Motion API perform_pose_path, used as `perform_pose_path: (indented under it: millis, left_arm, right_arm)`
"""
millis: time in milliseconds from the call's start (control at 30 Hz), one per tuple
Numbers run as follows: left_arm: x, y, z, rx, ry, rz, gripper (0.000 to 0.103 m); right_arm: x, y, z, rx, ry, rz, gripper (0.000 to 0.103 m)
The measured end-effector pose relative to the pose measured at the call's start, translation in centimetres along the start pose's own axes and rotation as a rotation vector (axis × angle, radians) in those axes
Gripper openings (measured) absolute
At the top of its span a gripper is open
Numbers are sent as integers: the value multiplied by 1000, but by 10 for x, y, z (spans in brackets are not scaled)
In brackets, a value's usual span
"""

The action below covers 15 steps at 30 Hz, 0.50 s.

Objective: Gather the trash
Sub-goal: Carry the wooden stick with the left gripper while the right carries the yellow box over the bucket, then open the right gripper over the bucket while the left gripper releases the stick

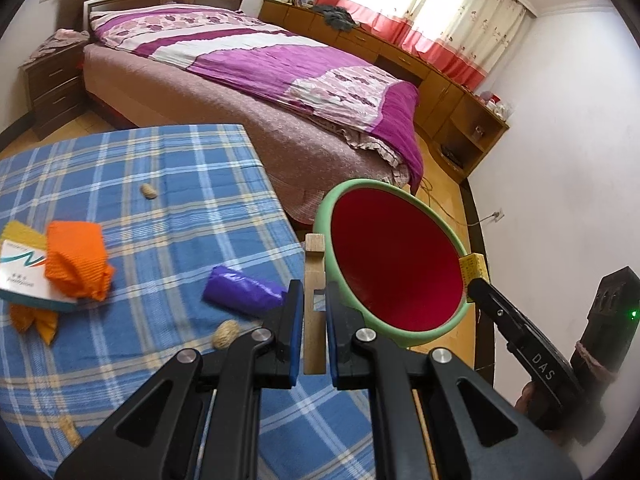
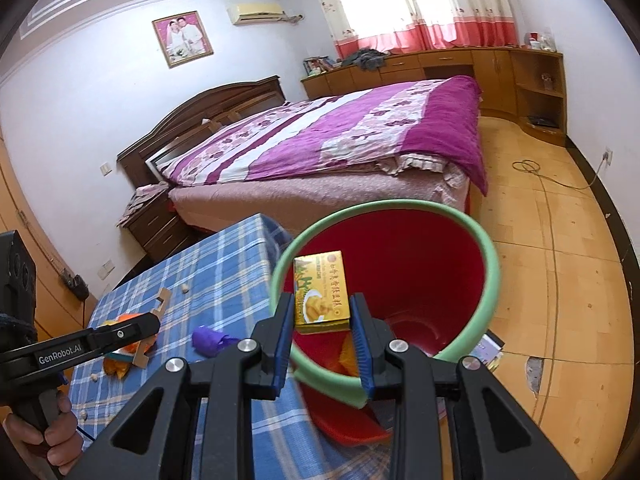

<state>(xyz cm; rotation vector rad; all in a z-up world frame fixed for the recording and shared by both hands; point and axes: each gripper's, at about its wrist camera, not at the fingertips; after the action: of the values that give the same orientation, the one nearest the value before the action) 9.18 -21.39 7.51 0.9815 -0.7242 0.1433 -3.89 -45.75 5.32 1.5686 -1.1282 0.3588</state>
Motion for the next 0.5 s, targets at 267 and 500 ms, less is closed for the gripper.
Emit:
perform_pose_path:
  millis: [267, 500]
  left_arm:
    - [5, -34, 21, -31, -51, -38, 10]
    - [10, -66, 42, -63, -99, -75, 10]
  right_arm:
    - [5, -12, 28, -40, -34, 7, 30]
    - [6, -28, 50, -60, -60, -14, 30]
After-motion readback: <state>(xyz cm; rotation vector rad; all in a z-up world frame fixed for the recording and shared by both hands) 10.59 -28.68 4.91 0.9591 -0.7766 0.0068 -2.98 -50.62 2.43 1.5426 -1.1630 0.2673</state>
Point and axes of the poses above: each gripper's, at about its wrist camera, not at the fingertips, and y roughly against the way its jaws point, z to its right, x to its top, and after that the axes turned 2 degrees about -y, right-handed
